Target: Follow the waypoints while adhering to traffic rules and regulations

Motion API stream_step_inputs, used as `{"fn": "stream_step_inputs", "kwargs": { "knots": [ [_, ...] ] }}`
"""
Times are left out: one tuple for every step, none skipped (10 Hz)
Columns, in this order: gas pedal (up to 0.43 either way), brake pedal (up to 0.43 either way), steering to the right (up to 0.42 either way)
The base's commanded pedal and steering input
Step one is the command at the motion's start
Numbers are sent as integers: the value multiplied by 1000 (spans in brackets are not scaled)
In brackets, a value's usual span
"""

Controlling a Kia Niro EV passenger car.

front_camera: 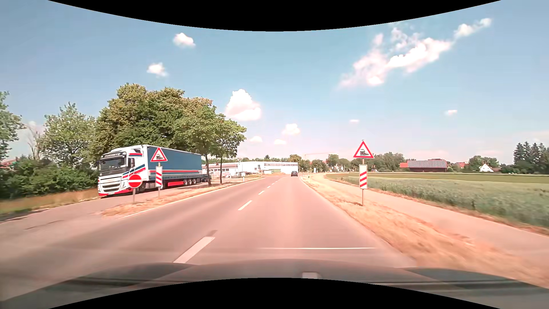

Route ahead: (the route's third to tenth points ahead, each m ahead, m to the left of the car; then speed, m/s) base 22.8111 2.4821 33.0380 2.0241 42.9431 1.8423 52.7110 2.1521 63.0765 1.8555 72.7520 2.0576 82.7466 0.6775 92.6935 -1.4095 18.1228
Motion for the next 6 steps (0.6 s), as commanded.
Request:
{"fn": "stream_step_inputs", "kwargs": {
  "knots": [
    [130, 0, -1],
    [118, 0, -1],
    [118, 0, -1],
    [118, 0, -1],
    [118, 0, -1],
    [118, 0, -1]
  ]
}}
